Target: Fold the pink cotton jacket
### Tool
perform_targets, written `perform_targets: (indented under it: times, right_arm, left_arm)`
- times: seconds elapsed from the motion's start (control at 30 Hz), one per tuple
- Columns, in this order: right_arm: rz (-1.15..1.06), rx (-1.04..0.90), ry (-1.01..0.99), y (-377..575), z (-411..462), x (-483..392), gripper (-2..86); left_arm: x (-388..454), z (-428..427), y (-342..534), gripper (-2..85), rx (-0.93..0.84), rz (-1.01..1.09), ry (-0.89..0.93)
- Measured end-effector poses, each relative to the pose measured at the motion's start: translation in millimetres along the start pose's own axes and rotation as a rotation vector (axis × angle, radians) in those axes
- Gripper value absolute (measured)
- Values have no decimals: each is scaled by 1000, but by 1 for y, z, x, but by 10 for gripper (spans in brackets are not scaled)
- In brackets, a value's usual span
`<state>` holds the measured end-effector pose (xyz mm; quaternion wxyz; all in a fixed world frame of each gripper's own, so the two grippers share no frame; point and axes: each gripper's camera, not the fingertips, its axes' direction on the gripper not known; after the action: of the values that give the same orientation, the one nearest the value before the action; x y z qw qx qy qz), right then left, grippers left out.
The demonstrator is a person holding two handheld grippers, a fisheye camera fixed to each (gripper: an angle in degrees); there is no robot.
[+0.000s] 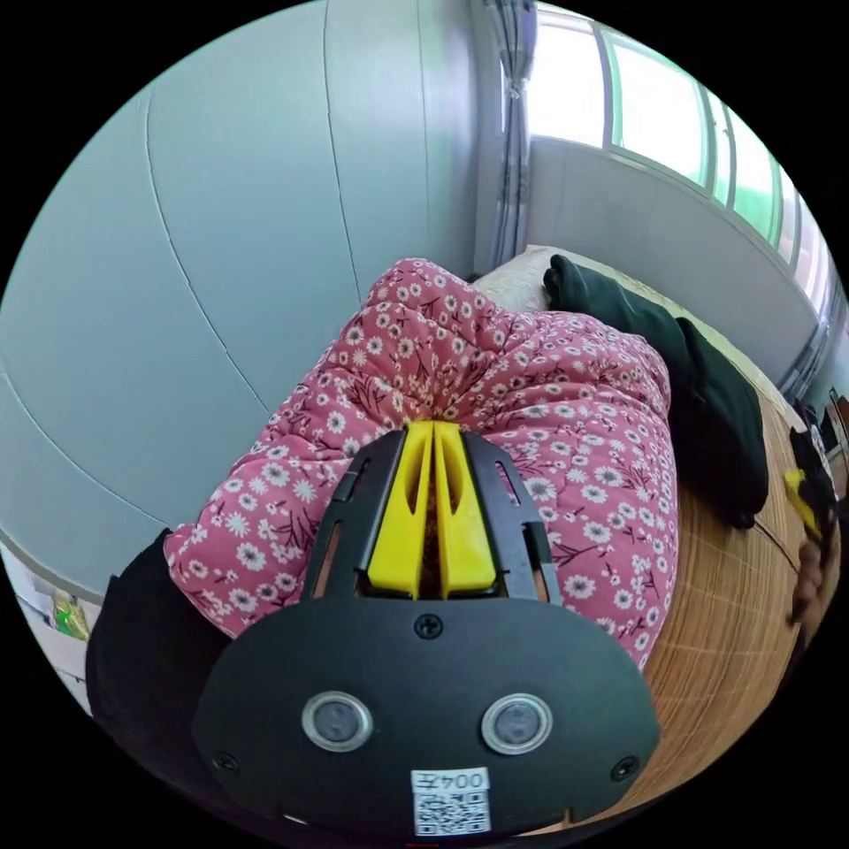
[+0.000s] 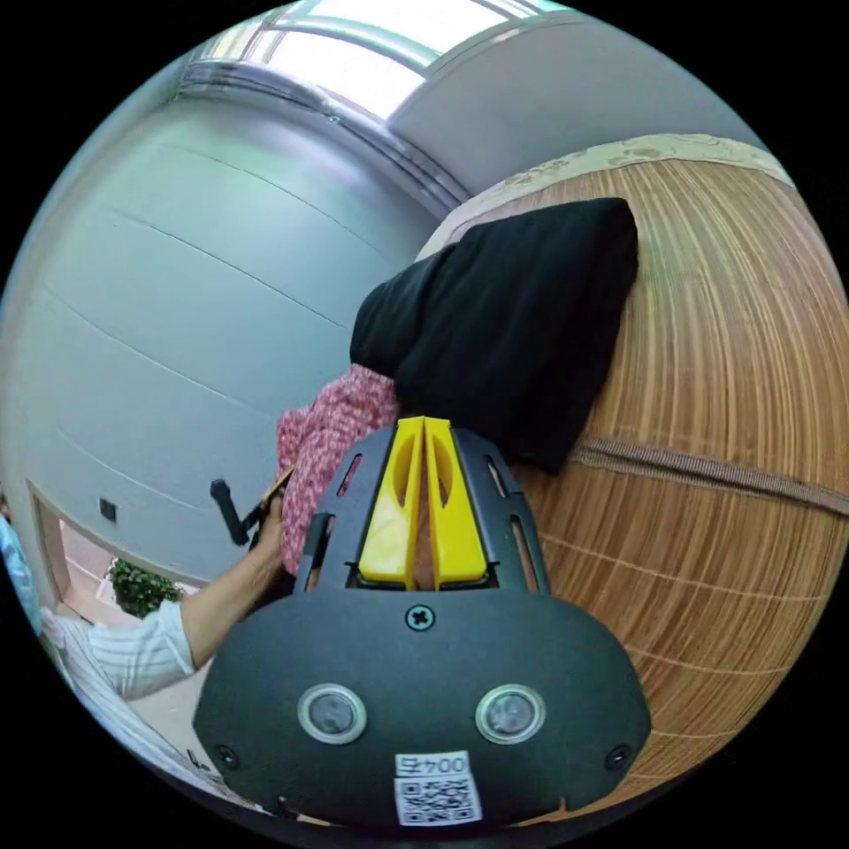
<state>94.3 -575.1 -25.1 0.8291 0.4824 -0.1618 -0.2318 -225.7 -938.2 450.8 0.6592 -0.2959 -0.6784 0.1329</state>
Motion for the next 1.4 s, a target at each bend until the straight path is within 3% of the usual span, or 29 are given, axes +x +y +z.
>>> perform_targets:
  times: [0.07, 0.17, 0.33, 0.43, 0.53, 0.63, 0.73, 0.83, 0.9, 1.0, 1.07, 1.17, 1.3, 1.4]
  right_arm:
    - [-105, -146, -29, 50, 26, -40, -7]
    - [-230, -226, -78, 89, 67, -104, -7]
    - [-298, -212, -94, 79, 108, -169, -7]
    - [-153, -264, 151, 69, 135, -170, -7]
    - [-250, -338, 387, 81, 164, -189, -8]
    - [-406, -438, 373, 98, 189, -234, -7]
    - [-556, -434, 425, 117, 196, -284, -8]
    - [-536, -458, 426, 114, 196, -287, -8]
    - [-445, -454, 368, 99, 176, -277, -8]
    - [-360, -296, 295, 85, 101, -258, -7]
    - [-257, -216, 169, 89, 24, -228, -7]
    - [-75, -170, -3, 124, -73, -178, -7]
    - [123, -159, -105, 201, -178, -128, -7]
    - [227, -136, -65, 267, -265, -106, -7]
  left_arm:
    - [19, 12, 8, 7, 64, -37, -85]
    - [44, 13, 16, 6, 88, 65, -199]
    - [-18, -15, -1, 6, 53, -47, 125]
    - [-55, -30, -7, 4, 120, -178, 111]
    - [-72, -18, -12, 2, 145, -186, 121]
    - [-70, 13, -18, 2, 93, -131, 62]
    - [-64, 70, -21, 2, -67, 18, -48]
    - [-90, 116, 2, 2, -97, -38, 1]
    - [-104, 123, 4, 2, -88, -92, 62]
    - [-129, 111, 7, 3, 4, -152, 160]
    - [-152, 80, 20, 4, 147, -214, 229]
    - [-164, 43, 64, 3, 205, -178, 344]
    - [-142, 33, 174, 4, -17, -77, 470]
    - [-105, 42, 297, 5, -306, -35, 572]
